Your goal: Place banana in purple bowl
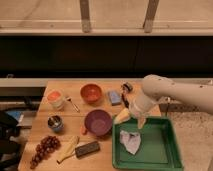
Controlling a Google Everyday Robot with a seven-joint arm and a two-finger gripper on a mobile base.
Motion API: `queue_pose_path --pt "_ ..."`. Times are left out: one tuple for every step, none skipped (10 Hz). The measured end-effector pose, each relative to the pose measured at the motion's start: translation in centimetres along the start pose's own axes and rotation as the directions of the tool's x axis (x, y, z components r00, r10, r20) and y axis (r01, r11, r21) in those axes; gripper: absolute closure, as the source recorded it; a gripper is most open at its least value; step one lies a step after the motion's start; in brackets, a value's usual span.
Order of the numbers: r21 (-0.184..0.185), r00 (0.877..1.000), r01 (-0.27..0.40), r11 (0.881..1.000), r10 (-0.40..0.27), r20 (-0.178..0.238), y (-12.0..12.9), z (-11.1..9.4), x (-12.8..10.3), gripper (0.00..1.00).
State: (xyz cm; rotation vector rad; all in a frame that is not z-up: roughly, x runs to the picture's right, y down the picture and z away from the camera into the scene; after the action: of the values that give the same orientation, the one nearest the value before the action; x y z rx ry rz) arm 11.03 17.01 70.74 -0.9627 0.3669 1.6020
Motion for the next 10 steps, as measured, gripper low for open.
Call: queue_pose_path --pt "-0.009 0.999 0.04 0.999 -0.04 -0.008 1.9 0.3 0.0 0.23" --pt "-0.014 0.996 0.089 0.996 -0.09 -0.013 4.5 0.9 -0.2 0.23" --pt "-0.008 0.99 0.139 0.99 -0.139 -0.019 7.1 1.6 -0.3 0.23" --pt "0.002 0.984 0.175 0.985 -0.175 -0.025 9.1 2.2 -0.3 0.23" --pt "0.033 0.971 0.239 0.97 -0.238 -0.039 12.4 3.5 0.1 0.23" --pt "0.082 0.954 0.3 0.95 -0.297 -0.051 15.6 5.1 0.9 0.23" --pt "0.12 0.939 0.344 0.931 -0.339 -0.061 17.9 6.5 1.7 0.23" --pt "0.184 0.914 0.405 0.896 -0.399 -0.071 21.2 8.7 3.2 0.23" --pt "0.222 0.895 0.444 0.868 -0.44 -0.073 23.1 10.0 4.3 0.23" --pt "0.248 0.882 0.468 0.849 -0.466 -0.07 24.2 10.7 4.9 0.23"
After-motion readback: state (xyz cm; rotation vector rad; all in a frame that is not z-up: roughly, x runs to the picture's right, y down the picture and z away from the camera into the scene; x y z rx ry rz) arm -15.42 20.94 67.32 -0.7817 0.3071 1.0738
